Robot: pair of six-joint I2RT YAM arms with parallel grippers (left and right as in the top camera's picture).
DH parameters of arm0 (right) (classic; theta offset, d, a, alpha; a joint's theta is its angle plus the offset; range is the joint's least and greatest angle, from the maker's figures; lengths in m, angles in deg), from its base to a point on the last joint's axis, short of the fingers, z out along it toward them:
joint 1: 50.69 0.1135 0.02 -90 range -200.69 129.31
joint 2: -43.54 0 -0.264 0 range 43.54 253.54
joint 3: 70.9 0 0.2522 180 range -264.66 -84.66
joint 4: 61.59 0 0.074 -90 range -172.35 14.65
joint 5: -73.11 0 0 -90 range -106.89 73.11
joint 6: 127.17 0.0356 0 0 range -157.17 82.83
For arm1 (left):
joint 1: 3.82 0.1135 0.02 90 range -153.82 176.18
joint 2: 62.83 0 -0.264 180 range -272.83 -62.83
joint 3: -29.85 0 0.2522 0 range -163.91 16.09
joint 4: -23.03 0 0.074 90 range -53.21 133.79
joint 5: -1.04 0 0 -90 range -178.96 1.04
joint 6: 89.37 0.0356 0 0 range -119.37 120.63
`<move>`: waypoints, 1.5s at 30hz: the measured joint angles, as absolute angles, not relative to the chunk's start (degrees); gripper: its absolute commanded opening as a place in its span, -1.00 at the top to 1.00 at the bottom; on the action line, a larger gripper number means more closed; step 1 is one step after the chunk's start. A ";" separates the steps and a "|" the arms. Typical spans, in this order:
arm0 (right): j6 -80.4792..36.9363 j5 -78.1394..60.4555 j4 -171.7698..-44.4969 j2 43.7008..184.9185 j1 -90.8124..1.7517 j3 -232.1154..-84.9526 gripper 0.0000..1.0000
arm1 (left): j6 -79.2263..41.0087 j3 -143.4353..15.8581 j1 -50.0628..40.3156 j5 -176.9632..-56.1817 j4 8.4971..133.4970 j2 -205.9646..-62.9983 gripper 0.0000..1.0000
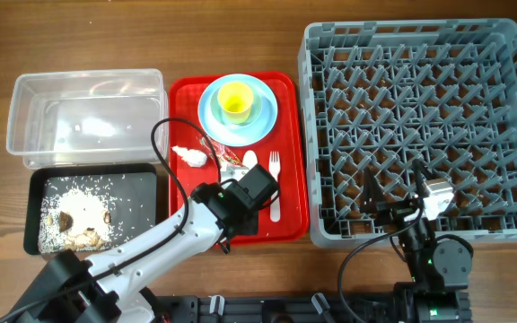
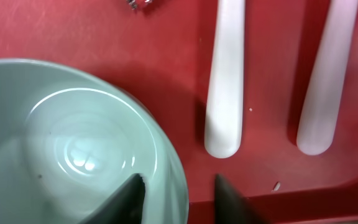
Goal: Sort waste into correct bins and load items into the dishwasher rack
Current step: 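Set the empty green bowl back on the red tray, then grasp the white tissue with the left gripper and drop it in the clear bin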
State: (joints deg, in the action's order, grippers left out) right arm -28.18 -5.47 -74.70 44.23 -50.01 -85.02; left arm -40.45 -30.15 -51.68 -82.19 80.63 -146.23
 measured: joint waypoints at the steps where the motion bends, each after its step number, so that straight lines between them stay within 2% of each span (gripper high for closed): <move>1: -28.18 -5.47 -74.70 44.23 -50.01 -85.02 -1.00 | -40.52 -30.17 -51.68 -82.17 80.69 -146.23 0.14; 7: -28.18 -5.47 -74.70 44.23 -50.01 -85.02 -0.99 | -40.43 -39.09 -50.92 -80.75 85.30 -146.16 0.02; 10: -28.18 -5.47 -74.70 44.23 -50.01 -85.02 -1.00 | -40.45 -44.51 -47.59 -77.71 85.37 -145.75 0.07; 14: -28.18 -5.47 -74.70 44.23 -50.01 -85.02 -0.99 | -41.83 -45.28 -35.75 -74.83 84.34 -145.88 0.11; 19: -28.18 -5.47 -74.70 44.23 -50.01 -85.02 -1.00 | -44.76 -45.23 -27.66 -73.95 83.25 -150.56 0.15; 28: -28.18 -5.47 -74.70 44.23 -50.01 -85.02 -0.99 | -46.03 -44.88 -26.89 -74.48 79.77 -160.57 0.31; 34: -28.18 -5.47 -74.70 44.23 -50.01 -85.02 -1.00 | -46.03 -44.82 -26.89 -75.11 79.03 -163.72 0.34; 36: -28.18 -5.47 -74.70 44.23 -50.01 -85.00 -1.00 | -46.03 -44.82 -26.89 -75.11 78.24 -164.06 0.68; 38: -28.18 -5.47 -74.70 44.23 -50.01 -85.02 -1.00 | -46.29 -44.82 -26.89 -75.15 77.67 -164.13 0.92; 45: -28.18 -5.47 -74.70 44.23 -50.01 -85.02 -1.00 | -46.44 -44.82 -26.89 -75.13 77.67 -164.15 0.92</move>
